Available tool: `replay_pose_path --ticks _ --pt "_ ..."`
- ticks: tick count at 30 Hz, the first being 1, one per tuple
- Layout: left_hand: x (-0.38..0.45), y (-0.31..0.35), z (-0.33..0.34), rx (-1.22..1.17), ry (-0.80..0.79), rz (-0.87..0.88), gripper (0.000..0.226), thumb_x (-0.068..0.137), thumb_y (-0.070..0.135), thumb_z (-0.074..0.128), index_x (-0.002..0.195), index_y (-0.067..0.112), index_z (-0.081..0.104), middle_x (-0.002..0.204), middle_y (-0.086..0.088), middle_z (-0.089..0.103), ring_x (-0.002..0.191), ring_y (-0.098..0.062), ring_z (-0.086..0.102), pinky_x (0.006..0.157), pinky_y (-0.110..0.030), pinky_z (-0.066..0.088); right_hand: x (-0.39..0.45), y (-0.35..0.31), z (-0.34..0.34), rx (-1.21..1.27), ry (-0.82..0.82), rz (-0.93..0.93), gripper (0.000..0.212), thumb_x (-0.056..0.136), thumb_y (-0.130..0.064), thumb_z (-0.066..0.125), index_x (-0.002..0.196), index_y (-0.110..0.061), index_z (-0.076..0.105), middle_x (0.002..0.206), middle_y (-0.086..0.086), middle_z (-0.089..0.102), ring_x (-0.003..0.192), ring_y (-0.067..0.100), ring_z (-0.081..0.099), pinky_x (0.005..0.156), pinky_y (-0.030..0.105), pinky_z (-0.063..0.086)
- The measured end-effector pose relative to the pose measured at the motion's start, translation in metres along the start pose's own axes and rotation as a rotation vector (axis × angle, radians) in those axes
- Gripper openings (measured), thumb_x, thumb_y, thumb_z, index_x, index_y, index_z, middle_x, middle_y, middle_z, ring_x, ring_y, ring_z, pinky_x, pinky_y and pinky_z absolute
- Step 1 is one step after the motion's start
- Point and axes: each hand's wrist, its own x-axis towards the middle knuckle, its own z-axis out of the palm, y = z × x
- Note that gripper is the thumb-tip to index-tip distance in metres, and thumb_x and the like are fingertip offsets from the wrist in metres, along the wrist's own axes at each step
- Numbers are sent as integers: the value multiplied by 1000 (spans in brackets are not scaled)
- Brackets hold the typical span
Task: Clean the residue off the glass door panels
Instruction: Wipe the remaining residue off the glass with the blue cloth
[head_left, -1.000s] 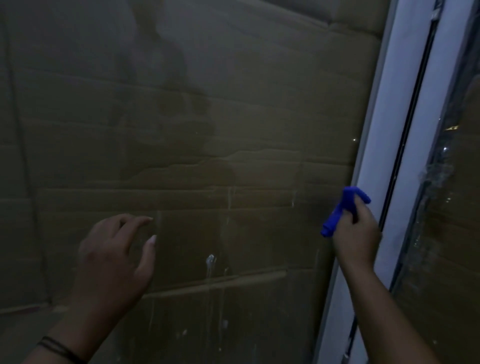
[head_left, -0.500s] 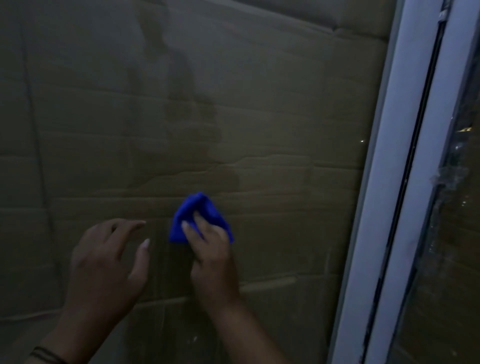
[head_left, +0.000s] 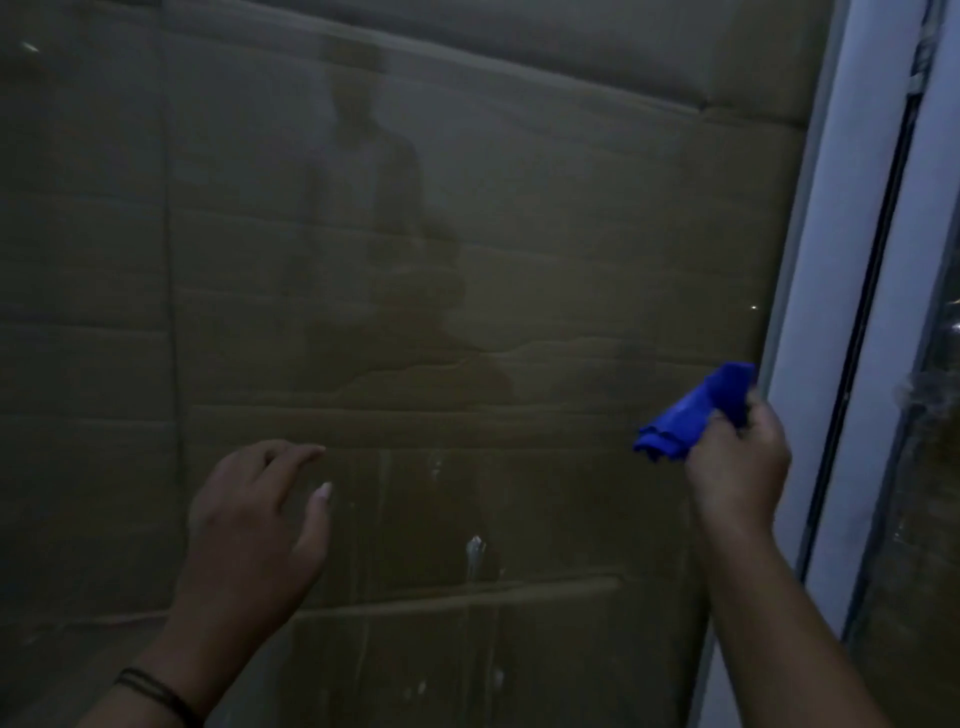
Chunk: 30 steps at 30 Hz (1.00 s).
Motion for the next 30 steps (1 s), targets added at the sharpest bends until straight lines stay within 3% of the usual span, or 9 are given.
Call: replay_pose_path --ticks 6,9,13,15,18,21,24,27,30 --pt "5 -10 -12 38 -29 10 48 78 35 47 111 7 68 107 -9 63 100 -29 59 86 -45 48 10 8 41 -351 -97 -285 50 91 9 37 137 -7 45 145 13 42 135 25 37 113 30 25" --pt "7 -20 -16 39 -3 14 49 78 34 47 112 4 67 111 -12 64 103 -31 60 90 -46 47 -28 20 72 -384 -125 -440 54 85 16 40 134 -4 48 147 16 36 140 30 26 116 35 20" --pt "7 -30 -18 34 50 -12 50 79 33 47 114 3 65 109 -15 63 102 -32 58 93 -42 43 -106 30 110 -308 -322 -617 64 70 25 46 127 -3 55 143 16 41 138 34 28 114 45 23" --pt "6 -33 -19 19 72 -11 50 79 31 47 115 2 64 107 -16 62 101 -31 56 92 -38 40 -141 30 128 -298 -492 -668 68 68 23 47 128 -8 56 143 12 43 137 30 32 115 37 19" --pt "4 -38 -24 21 88 -20 50 77 30 46 113 1 63 107 -18 62 99 -29 53 90 -36 39 -186 24 148 -258 -853 -674 63 78 14 45 134 -14 51 148 6 37 138 19 31 110 10 10" --pt "1 -44 -30 19 87 -47 50 76 30 45 113 2 61 107 -17 61 99 -28 52 89 -35 38 -203 14 153 -139 -985 -509 59 82 13 42 132 -16 53 146 1 41 135 9 33 112 15 18" --pt "-2 -48 -36 28 85 -56 49 77 31 45 114 2 61 107 -17 61 99 -31 53 91 -36 37 -190 -2 138 107 -828 -85 49 89 8 43 119 -25 62 126 -7 58 118 5 51 108 26 36" --pt "-3 -47 -38 27 52 -79 48 78 31 47 115 3 61 108 -15 61 101 -32 55 92 -36 38 -152 -10 104 385 -634 357 37 93 0 47 108 -29 64 110 2 69 95 15 66 83 31 54" --pt "-4 -44 -39 37 10 -91 45 77 23 54 117 3 61 109 -15 61 102 -31 55 92 -38 41 -106 -11 59 427 -362 394 39 92 4 43 119 -17 60 104 8 69 73 12 67 60 22 55"
